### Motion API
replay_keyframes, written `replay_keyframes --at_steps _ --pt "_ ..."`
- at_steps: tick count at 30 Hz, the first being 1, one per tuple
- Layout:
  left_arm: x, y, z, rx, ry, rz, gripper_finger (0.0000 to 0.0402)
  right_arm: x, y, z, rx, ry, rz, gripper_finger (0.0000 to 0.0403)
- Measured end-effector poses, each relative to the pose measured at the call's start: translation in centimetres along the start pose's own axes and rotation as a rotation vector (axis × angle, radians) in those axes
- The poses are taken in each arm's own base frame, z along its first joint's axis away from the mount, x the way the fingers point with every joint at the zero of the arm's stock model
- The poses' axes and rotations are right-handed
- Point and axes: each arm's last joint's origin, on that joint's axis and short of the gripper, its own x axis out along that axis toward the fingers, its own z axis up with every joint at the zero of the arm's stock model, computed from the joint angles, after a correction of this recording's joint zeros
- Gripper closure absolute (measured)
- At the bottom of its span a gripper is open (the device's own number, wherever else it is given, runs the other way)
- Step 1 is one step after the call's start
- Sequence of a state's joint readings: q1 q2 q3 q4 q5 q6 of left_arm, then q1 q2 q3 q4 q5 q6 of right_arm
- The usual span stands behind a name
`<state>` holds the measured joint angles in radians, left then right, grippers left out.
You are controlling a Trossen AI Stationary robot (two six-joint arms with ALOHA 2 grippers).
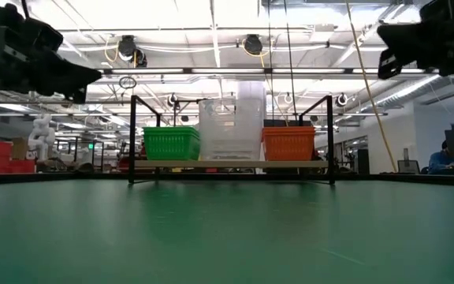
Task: Stack baskets on shelf by color
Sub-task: Return to Home Position
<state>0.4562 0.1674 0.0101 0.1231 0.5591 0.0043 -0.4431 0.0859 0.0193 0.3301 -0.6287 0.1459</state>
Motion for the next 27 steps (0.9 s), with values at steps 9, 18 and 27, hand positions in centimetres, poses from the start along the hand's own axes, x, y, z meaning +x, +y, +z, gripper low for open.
replay_keyframes --at_steps 9,18,27 --pt "-0.1 0.0 1.0 0.086 -0.097 0.090 0.0382 -0.4 0.3 0.2 -0.168 -0.024 0.002 0.0403" --pt "0.1 -0.7 1.1 0.046 -0.105 -0.015 0.0381 -0.4 0.4 0.4 -0.044 -0.036 0.027 0.0403" --pt "0.3 -1.3 1.1 -0.025 -0.103 -0.037 0.0381 1.1 0.4 0.4 -0.065 -0.078 -0.150 0.0403"
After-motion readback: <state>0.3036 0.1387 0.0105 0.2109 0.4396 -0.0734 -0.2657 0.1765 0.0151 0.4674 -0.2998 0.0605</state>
